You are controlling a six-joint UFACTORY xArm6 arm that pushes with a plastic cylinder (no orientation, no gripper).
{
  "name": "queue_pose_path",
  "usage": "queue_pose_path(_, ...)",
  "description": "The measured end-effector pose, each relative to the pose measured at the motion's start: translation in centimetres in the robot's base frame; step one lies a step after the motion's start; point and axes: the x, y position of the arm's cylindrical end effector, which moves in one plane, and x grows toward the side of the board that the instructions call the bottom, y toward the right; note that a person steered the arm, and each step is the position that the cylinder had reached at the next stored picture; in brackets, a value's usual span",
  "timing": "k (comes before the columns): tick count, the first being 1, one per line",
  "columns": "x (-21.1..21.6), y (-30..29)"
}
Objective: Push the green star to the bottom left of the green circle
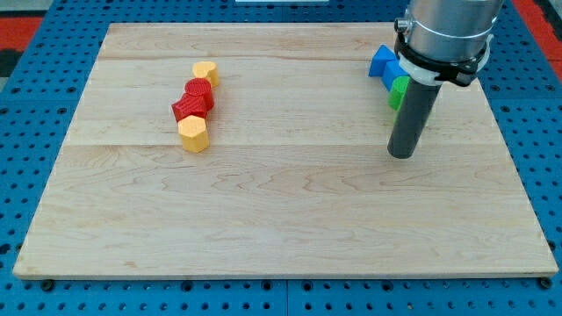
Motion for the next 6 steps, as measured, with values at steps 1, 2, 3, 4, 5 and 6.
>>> queue_pose_path(1,0.9,1.0)
queue_pose_path(2,1.6,5.5)
queue_pose_path(3,1.5,10.6)
queue_pose_path(4,-1.3,12.7)
queue_pose_path(5,-3.3,11.1)
queue_pose_path(6,-3.3,6.8)
